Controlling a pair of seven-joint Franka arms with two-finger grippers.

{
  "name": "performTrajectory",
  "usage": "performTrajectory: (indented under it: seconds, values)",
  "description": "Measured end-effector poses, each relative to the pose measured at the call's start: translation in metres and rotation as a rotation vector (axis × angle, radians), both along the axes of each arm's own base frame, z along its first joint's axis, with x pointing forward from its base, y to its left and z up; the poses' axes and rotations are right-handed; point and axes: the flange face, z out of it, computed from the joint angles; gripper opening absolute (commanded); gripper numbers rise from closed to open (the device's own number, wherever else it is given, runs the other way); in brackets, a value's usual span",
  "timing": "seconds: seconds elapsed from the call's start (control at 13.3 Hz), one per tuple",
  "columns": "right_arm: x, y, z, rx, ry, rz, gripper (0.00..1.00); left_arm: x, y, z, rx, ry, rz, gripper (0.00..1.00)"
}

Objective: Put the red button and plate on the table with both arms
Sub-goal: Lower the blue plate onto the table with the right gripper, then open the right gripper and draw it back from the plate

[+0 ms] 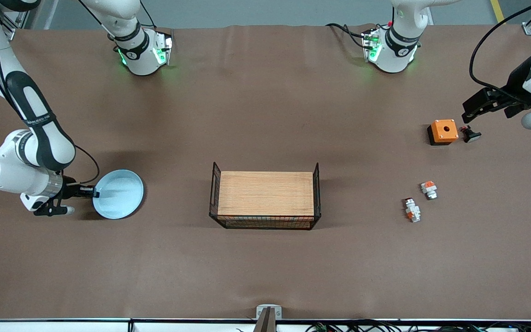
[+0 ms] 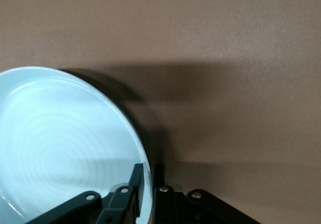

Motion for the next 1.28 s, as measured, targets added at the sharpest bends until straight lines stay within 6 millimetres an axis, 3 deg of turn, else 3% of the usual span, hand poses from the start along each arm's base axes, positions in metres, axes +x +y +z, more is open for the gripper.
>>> performTrajectory:
  seconds: [0.23, 0.68, 0.98, 1.28]
  values:
    - [0.013, 0.0, 0.023, -0.011, -0.042, 0.004, 1.0, -0.003, 0.002, 0.005, 0.001, -0.007, -0.003, 1.0]
    - [0.024, 0.034, 0.126, -0.066, -0.067, -0.022, 0.99, -0.005, 0.012, 0.01, 0.003, -0.015, -0.021, 1.0]
    - [0.012, 0.077, 0.203, -0.112, -0.043, -0.058, 1.0, -0.006, 0.012, 0.009, 0.004, -0.012, -0.01, 1.0]
    - [-0.017, 0.12, 0.284, -0.166, -0.03, -0.052, 1.0, -0.007, 0.013, 0.008, 0.005, 0.0, -0.005, 1.0]
